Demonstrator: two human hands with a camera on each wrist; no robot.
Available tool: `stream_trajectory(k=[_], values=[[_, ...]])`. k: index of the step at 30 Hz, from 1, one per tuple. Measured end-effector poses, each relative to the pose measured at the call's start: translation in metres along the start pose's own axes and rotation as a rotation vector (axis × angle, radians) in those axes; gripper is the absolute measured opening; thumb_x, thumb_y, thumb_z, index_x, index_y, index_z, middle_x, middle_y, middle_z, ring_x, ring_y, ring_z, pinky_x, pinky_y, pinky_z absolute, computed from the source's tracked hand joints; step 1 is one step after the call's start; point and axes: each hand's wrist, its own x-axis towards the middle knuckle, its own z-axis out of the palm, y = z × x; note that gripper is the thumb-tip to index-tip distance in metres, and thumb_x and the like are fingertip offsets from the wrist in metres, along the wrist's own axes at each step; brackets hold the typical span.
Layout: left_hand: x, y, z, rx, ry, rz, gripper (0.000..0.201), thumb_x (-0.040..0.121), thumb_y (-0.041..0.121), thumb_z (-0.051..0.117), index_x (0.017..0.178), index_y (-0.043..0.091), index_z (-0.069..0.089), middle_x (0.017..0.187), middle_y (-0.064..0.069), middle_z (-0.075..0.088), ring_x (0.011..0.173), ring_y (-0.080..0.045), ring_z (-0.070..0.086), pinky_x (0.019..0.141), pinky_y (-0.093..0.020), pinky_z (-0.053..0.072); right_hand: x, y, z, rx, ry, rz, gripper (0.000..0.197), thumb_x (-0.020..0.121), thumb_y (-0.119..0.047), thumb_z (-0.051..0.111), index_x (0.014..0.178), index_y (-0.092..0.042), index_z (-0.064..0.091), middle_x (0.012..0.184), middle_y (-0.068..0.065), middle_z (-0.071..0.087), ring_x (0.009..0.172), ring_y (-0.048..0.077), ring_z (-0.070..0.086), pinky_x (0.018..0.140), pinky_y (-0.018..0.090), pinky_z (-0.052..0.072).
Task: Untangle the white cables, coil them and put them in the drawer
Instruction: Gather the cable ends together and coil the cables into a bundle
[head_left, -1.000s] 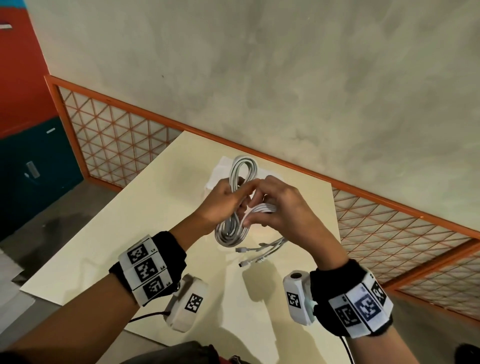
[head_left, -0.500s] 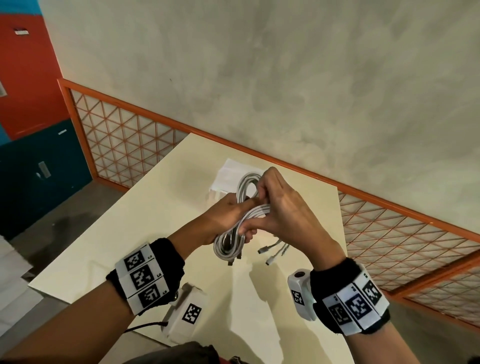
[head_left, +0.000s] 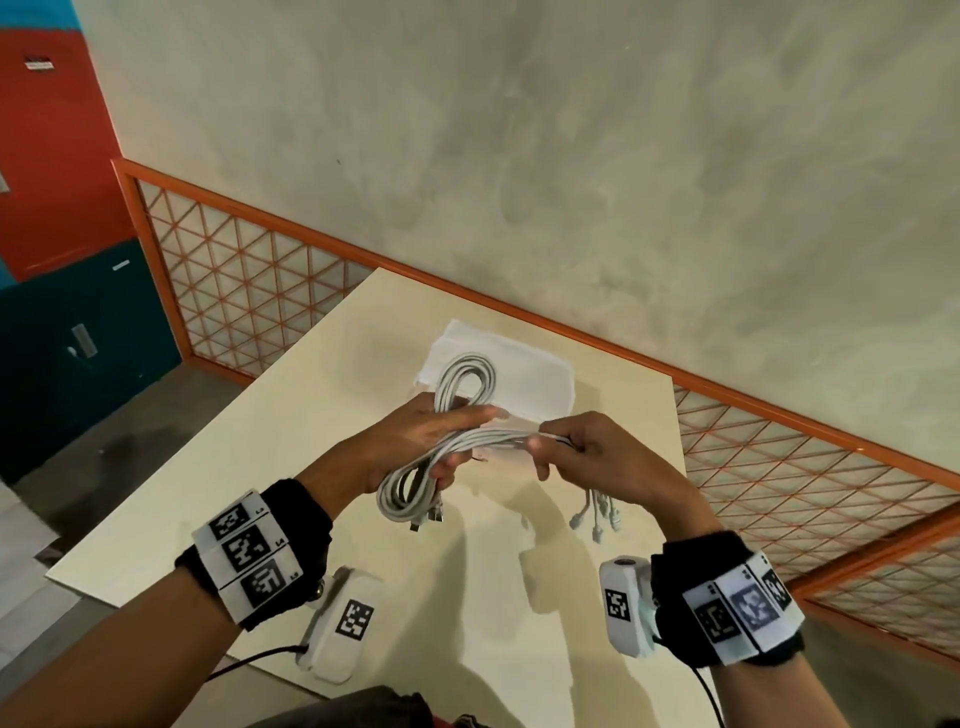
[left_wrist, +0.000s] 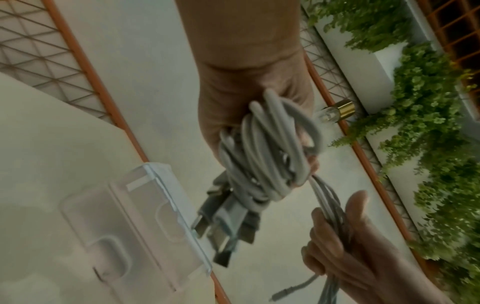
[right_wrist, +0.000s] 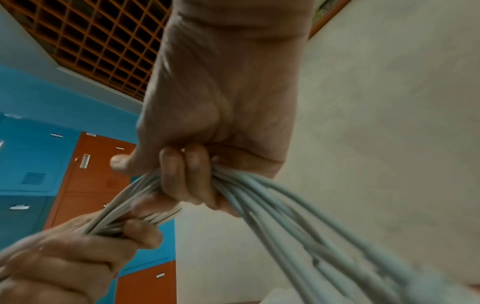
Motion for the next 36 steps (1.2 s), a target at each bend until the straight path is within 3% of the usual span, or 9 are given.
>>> stream_trajectory(k=[3, 9, 15, 18, 24, 29, 31, 33, 36], values=[[0.001, -0.006, 0.000, -0.042, -0.018, -0.060, 0.034, 0.091, 0.031, 0.055, 0.060, 0.018, 0.063, 0.045, -0.001, 0.041, 0.033, -0.011, 0.035, 0.041, -0.020, 0.034, 0.000, -0.001, 0.001, 0.018, 0.054, -0.049, 0.049, 0.092, -0.054, 0.045, 0.064, -0.014, 0.057, 0.053, -0.003, 0.033, 0.053, 0.014, 0.033, 0.057, 0.026, 0.034], [0.006, -0.012, 0.005, 0.030, -0.043, -0.131, 0.031, 0.097, 0.032, 0.043, 0.074, 0.012, 0.047, 0.049, -0.001, 0.044, 0.036, -0.012, 0.037, 0.047, -0.023, 0.037, 0.008, -0.019, 0.001, -0.023, 0.126, -0.148, 0.039, 0.094, -0.039, 0.046, 0.069, -0.011, 0.057, 0.062, 0.010, 0.038, 0.054, 0.012, 0.030, 0.052, 0.021, 0.026], [0.006, -0.011, 0.004, -0.085, -0.027, -0.156, 0.074, 0.073, 0.080, 0.029, 0.078, 0.009, 0.050, 0.049, -0.003, 0.044, 0.037, -0.014, 0.036, 0.048, -0.025, 0.037, 0.017, -0.020, 0.001, -0.012, 0.200, -0.151, 0.037, 0.093, -0.036, 0.052, 0.067, -0.011, 0.058, 0.050, -0.009, 0.041, 0.050, 0.007, 0.030, 0.051, 0.019, 0.026], [0.009, -0.010, 0.005, -0.106, -0.005, -0.220, 0.091, 0.055, 0.092, 0.017, 0.065, 0.009, 0.053, 0.046, -0.005, 0.046, 0.033, -0.014, 0.037, 0.043, -0.021, 0.035, 0.019, -0.025, 0.002, -0.036, 0.186, -0.170, 0.034, 0.094, -0.031, 0.052, 0.068, -0.010, 0.059, 0.051, -0.016, 0.051, 0.049, 0.003, 0.039, 0.053, 0.013, 0.030], [0.008, -0.013, 0.011, 0.102, 0.068, -0.222, 0.084, 0.078, 0.082, 0.014, 0.060, 0.008, 0.050, 0.046, -0.007, 0.046, 0.035, -0.017, 0.039, 0.045, -0.024, 0.036, 0.028, -0.032, 0.011, -0.063, 0.168, -0.192, 0.036, 0.094, -0.038, 0.049, 0.070, -0.013, 0.061, 0.059, -0.011, 0.058, 0.056, 0.003, 0.050, 0.057, 0.014, 0.035], [0.007, -0.016, 0.015, 0.076, 0.063, -0.198, 0.095, 0.070, 0.083, -0.004, 0.063, 0.006, 0.050, 0.047, -0.009, 0.043, 0.034, -0.016, 0.038, 0.043, -0.021, 0.035, 0.036, -0.028, 0.016, -0.026, 0.269, -0.129, 0.032, 0.089, -0.039, 0.059, 0.068, -0.015, 0.065, 0.060, -0.009, 0.062, 0.057, 0.000, 0.054, 0.056, 0.012, 0.036], [0.002, -0.016, 0.014, 0.009, -0.012, -0.197, 0.095, 0.061, 0.090, 0.003, 0.063, 0.007, 0.049, 0.048, -0.008, 0.041, 0.034, -0.015, 0.036, 0.041, -0.020, 0.035, 0.037, -0.026, 0.016, 0.010, 0.292, -0.101, 0.031, 0.086, -0.039, 0.063, 0.067, -0.016, 0.067, 0.056, -0.012, 0.062, 0.055, -0.002, 0.054, 0.054, 0.010, 0.036], [-0.002, -0.019, 0.010, 0.081, -0.065, -0.148, 0.085, 0.065, 0.089, 0.024, 0.069, 0.008, 0.048, 0.051, -0.007, 0.041, 0.039, -0.016, 0.036, 0.043, -0.022, 0.037, 0.039, -0.024, 0.018, 0.030, 0.307, -0.077, 0.032, 0.084, -0.039, 0.066, 0.066, -0.013, 0.069, 0.054, -0.008, 0.059, 0.052, 0.001, 0.050, 0.052, 0.013, 0.033], [-0.006, -0.021, 0.010, 0.243, -0.021, -0.095, 0.050, 0.083, 0.058, 0.056, 0.073, 0.010, 0.046, 0.051, -0.005, 0.042, 0.041, -0.016, 0.038, 0.047, -0.025, 0.036, 0.039, -0.022, 0.021, 0.053, 0.304, -0.045, 0.032, 0.081, -0.039, 0.070, 0.064, -0.013, 0.069, 0.053, -0.006, 0.056, 0.050, 0.003, 0.045, 0.052, 0.017, 0.032]])
